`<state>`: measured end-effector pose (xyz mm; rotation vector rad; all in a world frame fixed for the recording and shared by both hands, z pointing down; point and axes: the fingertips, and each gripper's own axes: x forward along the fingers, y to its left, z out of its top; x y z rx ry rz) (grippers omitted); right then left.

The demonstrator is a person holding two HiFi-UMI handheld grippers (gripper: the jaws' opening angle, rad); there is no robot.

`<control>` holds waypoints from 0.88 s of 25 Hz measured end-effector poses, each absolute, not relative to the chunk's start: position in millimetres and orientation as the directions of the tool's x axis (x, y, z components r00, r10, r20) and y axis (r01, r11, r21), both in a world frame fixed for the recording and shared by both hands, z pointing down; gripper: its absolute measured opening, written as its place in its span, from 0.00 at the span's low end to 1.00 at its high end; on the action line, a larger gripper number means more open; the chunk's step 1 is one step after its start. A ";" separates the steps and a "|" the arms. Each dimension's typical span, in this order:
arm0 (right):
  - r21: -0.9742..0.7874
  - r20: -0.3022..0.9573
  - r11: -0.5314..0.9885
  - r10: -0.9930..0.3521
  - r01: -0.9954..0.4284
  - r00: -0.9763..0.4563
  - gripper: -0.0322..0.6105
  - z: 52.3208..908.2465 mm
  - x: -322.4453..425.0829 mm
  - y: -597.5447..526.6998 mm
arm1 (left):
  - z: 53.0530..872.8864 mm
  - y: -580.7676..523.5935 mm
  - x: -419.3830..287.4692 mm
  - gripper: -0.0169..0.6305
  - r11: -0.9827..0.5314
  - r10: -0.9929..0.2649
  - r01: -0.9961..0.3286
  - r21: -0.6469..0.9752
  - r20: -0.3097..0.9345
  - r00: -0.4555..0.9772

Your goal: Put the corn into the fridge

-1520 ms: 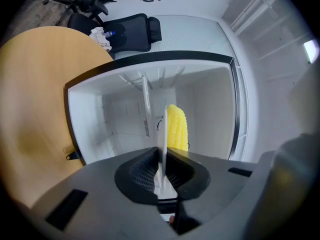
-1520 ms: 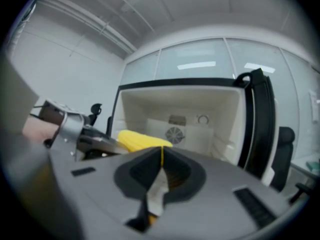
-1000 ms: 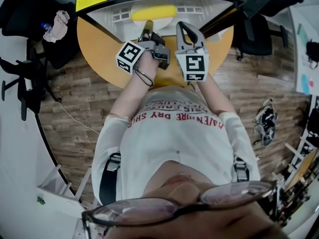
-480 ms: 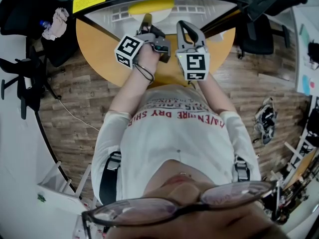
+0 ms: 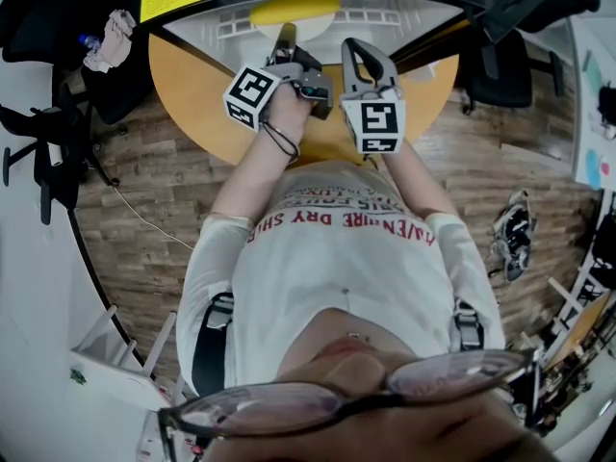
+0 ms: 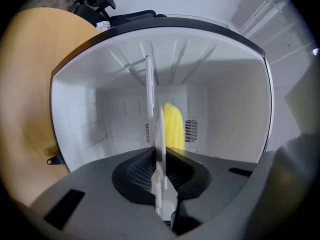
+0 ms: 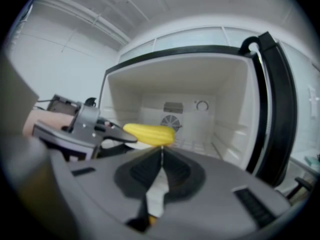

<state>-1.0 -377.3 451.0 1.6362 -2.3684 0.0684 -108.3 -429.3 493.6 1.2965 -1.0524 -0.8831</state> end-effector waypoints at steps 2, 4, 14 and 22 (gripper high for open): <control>0.107 0.238 0.366 -0.912 -0.924 -0.333 0.10 450.8 -1.9 -376.6 | 491.6 -429.1 -108.0 0.12 0.087 -0.946 -0.072 0.994 0.105 0.307; 0.106 0.236 0.366 -0.912 -0.924 -0.334 0.10 450.4 -2.1 -375.4 | 490.7 -428.4 -108.0 0.13 0.071 -0.944 -0.081 0.994 0.093 0.316; 0.104 0.225 0.358 -0.917 -0.928 -0.328 0.10 448.8 -0.3 -368.3 | 499.2 -414.1 -106.9 0.35 0.076 -0.936 -0.046 0.996 0.087 0.341; 0.104 0.216 0.358 -0.919 -0.928 -0.330 0.10 447.8 -1.8 -354.7 | 485.1 -393.3 -117.1 0.35 0.003 -0.933 -0.199 0.980 0.074 0.351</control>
